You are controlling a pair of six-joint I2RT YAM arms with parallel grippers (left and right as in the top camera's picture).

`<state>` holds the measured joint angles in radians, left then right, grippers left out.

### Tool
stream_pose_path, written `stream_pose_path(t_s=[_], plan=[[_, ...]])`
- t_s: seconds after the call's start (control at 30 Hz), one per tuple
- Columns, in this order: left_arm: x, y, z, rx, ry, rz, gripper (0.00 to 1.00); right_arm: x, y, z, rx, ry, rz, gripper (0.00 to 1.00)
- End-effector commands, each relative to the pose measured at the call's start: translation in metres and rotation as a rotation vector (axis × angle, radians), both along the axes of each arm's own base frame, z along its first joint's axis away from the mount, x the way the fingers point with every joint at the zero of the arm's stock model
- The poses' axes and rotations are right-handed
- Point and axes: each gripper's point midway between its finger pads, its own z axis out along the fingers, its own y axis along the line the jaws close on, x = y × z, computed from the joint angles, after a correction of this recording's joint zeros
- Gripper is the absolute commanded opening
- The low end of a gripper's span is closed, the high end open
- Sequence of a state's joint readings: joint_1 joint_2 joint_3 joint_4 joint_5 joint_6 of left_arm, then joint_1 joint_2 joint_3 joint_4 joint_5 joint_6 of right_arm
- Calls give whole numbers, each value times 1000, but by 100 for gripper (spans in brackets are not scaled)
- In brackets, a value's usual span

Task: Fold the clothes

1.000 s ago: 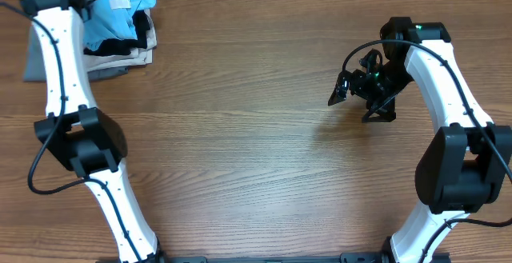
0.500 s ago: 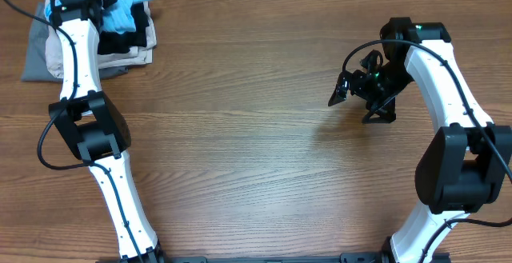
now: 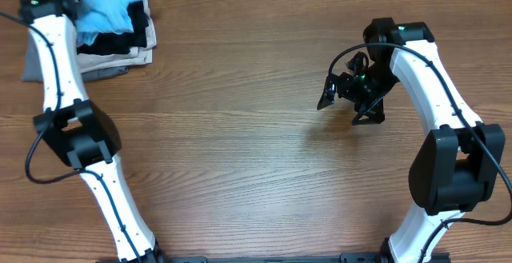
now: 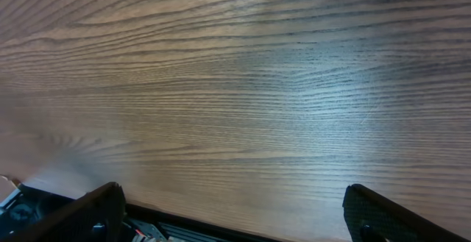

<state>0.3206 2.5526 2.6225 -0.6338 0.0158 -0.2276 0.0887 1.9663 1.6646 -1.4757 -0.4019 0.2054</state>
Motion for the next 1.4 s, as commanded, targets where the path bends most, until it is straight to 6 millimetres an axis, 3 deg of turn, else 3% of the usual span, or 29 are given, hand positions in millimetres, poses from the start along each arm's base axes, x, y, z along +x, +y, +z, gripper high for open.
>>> stream_pose_path(t_s=[0.0, 0.2, 0.4, 0.43, 0.6, 0.67, 0.73, 0.8, 0.97, 1.03, 1.13, 1.23, 1.37], plan=[[-14, 3, 76, 93, -94, -4, 8, 7, -1, 12, -5, -56, -1, 98], [-23, 30, 26, 85, 24, 69, 4, 8, 0, 12, -5, -58, -1, 98], [-24, 32, -51, -1, 154, 29, 4, 11, 0, 12, -4, -72, -1, 98], [-23, 32, -73, -17, 182, 23, 4, 11, 0, 12, -3, -71, -2, 98], [-22, 60, -117, 23, 216, 104, 4, 8, 0, 12, -5, -57, -2, 98], [-25, 66, -124, 18, 228, 114, 6, 6, -1, 13, -5, -48, -2, 98], [-29, 72, -120, 21, 226, 127, 6, 5, -1, 13, -5, -47, -2, 98], [-30, 77, -104, 30, 204, 137, 7, 6, -1, 13, -5, -48, -2, 98], [-29, 76, -20, 77, 69, 140, 7, 7, 0, 13, -5, -53, -2, 98], [-27, 62, 19, 88, 0, 110, 9, 7, 0, 12, -5, -55, -2, 98], [-22, 42, 55, 97, -75, 62, 10, 8, 0, 12, -5, -60, -1, 98], [-15, 26, 63, 103, -97, 37, 9, 9, 0, 12, -4, -63, -1, 98], [3, 2, 34, 91, -71, -5, 6, 9, 0, 12, -5, -64, 0, 99]])
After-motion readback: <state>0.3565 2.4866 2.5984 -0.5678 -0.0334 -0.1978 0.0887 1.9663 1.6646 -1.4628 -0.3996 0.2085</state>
